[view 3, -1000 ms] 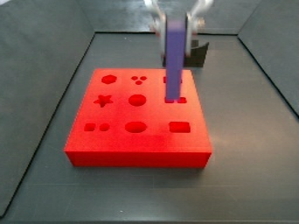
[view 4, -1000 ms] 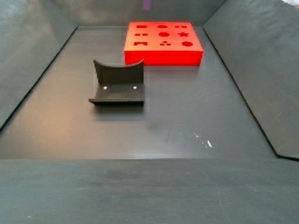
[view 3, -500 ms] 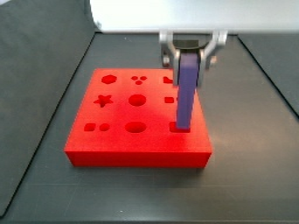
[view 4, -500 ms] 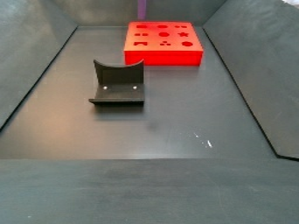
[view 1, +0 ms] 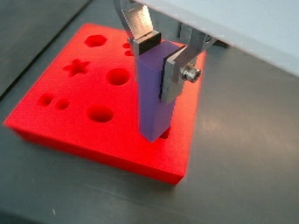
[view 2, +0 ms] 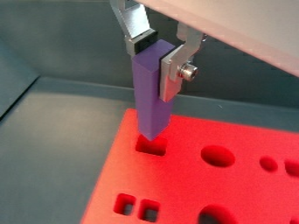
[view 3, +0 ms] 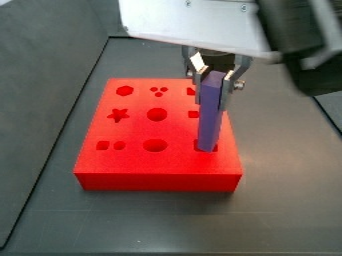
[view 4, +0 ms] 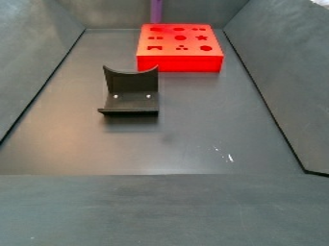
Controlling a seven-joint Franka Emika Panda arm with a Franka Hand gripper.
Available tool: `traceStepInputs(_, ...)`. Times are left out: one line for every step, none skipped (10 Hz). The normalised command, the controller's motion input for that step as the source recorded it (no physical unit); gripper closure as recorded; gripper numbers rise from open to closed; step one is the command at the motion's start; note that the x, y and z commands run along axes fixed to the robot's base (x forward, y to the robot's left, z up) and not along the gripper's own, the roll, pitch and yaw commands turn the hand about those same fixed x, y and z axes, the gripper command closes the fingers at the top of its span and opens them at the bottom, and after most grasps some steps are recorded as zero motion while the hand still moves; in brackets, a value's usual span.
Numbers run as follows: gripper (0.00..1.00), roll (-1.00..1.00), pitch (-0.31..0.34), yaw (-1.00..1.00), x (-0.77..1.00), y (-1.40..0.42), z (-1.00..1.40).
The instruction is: Insert the rectangle object.
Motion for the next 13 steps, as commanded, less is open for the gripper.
traceStepInputs(1.0,0.21,0.0,-0.91,0.0,0.0,-0.04)
traceStepInputs(1.0,0.28,0.047,-0.81,0.0,0.0,-0.14)
traceStepInputs(1.0,0.28,0.044,-0.83,0.0,0.0,-0.14)
traceStepInputs(1.0,0.27,0.036,-0.84,0.0,0.0,-0.12)
traceStepInputs(1.0,0.26,0.021,-0.85,0.0,0.0,-0.1)
traceStepInputs(1.0,0.25,0.02,-0.87,0.0,0.0,-0.07)
traceStepInputs(1.0,0.23,0.059,-0.87,-0.04,0.0,-0.01)
traceStepInputs(1.0,0.22,0.081,-0.85,-0.02,0.0,0.0)
traceStepInputs(1.0,0.22,0.067,-0.86,-0.02,0.0,0.0)
traceStepInputs(1.0,0.23,0.016,-0.84,0.0,0.0,0.0)
traceStepInputs(1.0,0.22,0.0,-0.8,0.05,0.0,0.0)
traceStepInputs(1.0,0.21,0.0,-0.83,0.05,0.0,0.0)
traceStepInputs(1.0,0.16,-0.003,-0.87,0.1,0.0,0.0)
